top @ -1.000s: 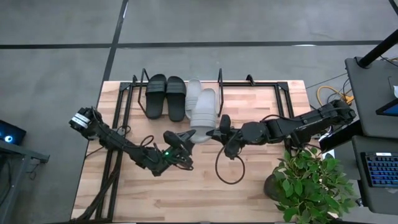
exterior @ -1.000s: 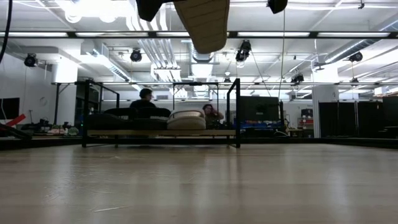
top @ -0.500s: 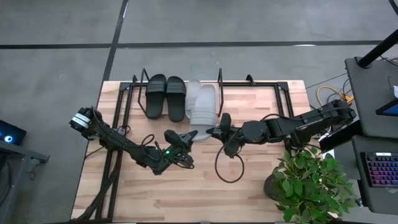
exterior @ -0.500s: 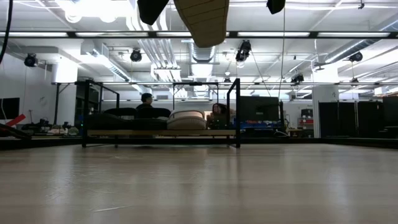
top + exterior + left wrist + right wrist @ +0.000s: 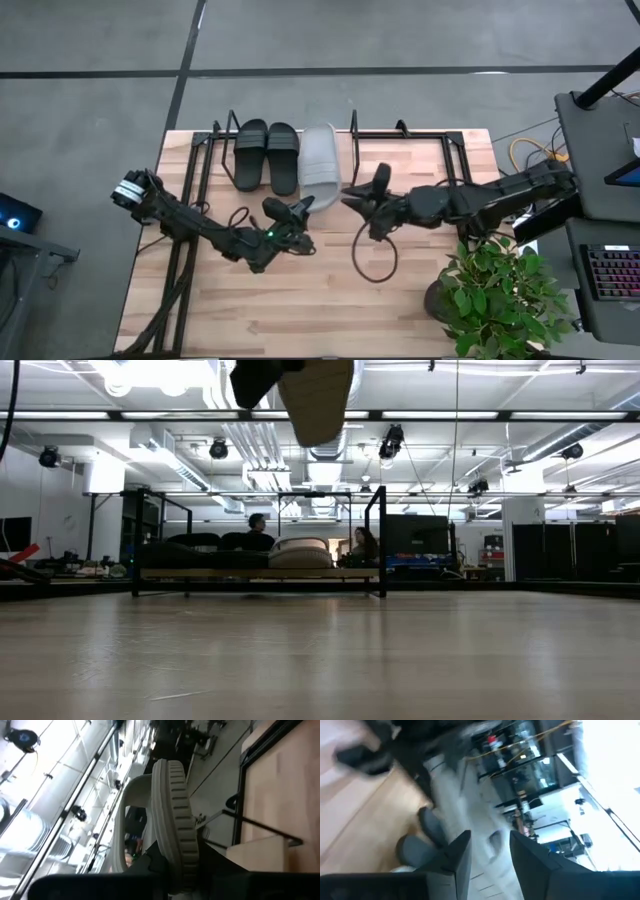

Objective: Pick and place slides into the shelf
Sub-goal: Put the gray slide on the shelf

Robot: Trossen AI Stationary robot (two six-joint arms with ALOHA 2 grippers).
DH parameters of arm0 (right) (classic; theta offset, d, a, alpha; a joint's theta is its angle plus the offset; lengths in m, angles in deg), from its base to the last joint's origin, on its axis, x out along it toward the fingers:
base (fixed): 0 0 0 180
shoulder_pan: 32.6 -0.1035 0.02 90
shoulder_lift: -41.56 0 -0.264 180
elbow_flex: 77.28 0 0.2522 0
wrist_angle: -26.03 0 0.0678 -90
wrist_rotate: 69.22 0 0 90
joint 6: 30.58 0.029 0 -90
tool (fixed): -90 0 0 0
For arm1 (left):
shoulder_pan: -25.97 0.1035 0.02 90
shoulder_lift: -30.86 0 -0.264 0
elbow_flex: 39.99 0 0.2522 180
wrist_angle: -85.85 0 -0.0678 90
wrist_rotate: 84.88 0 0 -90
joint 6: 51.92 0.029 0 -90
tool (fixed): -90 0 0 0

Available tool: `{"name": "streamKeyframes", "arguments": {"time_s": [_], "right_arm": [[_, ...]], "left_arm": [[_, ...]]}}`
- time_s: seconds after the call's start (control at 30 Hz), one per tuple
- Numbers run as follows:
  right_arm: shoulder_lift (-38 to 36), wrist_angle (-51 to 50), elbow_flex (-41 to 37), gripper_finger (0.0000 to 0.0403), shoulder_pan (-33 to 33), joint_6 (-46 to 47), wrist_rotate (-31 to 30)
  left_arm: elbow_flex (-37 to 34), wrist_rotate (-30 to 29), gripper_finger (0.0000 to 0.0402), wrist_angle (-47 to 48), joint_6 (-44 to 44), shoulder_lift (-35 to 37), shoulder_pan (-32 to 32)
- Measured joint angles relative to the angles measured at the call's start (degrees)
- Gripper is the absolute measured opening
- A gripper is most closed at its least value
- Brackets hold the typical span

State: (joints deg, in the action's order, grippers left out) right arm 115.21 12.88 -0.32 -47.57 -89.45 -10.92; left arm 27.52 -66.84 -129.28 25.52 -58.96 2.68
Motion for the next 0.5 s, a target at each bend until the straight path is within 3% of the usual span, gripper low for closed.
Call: {"name": "streamKeyframes", "arguments": {"time_s": [0.23, 0.5], "right_arm": [[-5.06, 7.3, 0.0, 0.0111, 0.01, 3.58, 0.02], [-9.42, 7.41, 0.0, 0.0098, 0.01, 9.21, 0.13]], "left_arm": [[-0.17, -0.01, 0.0021, 1.31, 2.24, 0.0, 2.66], [-0.24, 5.14, 0.0021, 13.27, -0.27, -0.04, 7.73]]}}
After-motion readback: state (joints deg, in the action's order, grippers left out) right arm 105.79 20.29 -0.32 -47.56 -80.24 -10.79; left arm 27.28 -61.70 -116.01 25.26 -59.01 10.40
